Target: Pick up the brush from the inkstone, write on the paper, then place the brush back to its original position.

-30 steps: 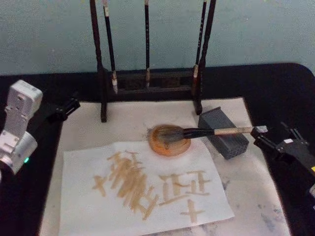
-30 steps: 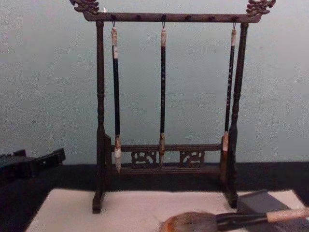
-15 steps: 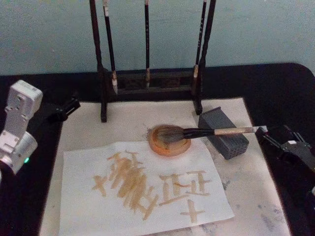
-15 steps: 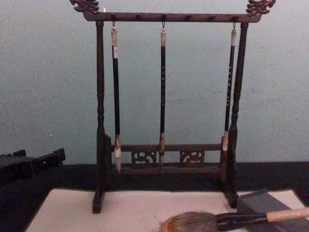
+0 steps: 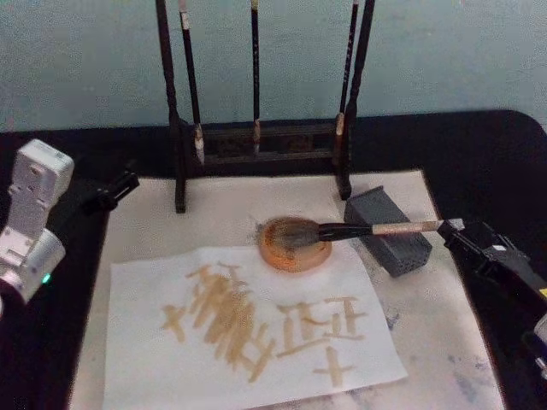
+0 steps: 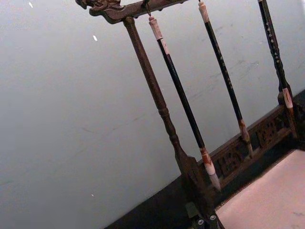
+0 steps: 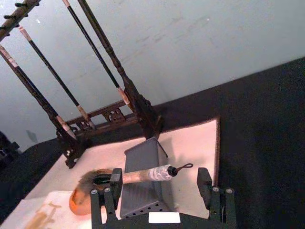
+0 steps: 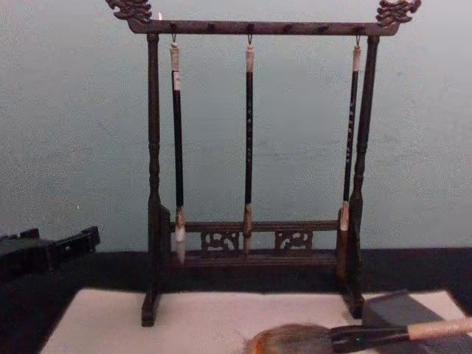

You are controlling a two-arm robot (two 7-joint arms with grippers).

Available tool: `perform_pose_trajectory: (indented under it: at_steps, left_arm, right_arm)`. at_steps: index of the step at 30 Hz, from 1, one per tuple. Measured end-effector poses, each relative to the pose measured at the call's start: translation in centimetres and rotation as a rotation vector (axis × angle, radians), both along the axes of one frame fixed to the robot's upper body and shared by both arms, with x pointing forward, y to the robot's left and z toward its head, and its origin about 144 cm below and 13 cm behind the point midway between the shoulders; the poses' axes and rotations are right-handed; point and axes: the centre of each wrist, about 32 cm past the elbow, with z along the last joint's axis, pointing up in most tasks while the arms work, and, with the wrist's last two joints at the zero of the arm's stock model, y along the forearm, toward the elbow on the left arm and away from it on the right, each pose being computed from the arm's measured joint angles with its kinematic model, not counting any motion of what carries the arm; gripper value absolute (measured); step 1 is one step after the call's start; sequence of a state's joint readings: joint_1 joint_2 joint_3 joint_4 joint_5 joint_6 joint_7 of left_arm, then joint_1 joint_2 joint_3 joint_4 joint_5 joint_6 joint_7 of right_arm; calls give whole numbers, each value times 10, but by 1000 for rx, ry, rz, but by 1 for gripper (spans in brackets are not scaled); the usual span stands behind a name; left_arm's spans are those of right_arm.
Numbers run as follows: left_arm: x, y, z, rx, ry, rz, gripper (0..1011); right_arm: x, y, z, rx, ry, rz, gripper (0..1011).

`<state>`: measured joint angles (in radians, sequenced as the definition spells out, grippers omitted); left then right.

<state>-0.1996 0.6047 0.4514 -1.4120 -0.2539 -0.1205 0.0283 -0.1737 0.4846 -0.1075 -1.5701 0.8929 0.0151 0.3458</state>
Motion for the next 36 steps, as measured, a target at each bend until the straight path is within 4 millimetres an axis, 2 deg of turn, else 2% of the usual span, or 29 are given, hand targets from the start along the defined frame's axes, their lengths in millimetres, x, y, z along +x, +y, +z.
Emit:
perform_pose_trajectory:
  at_steps: [36]
  left_arm:
    - [0, 0, 0, 0, 0, 0, 1002]
  right_arm:
    - [22, 6, -8, 128, 76, 37, 1008]
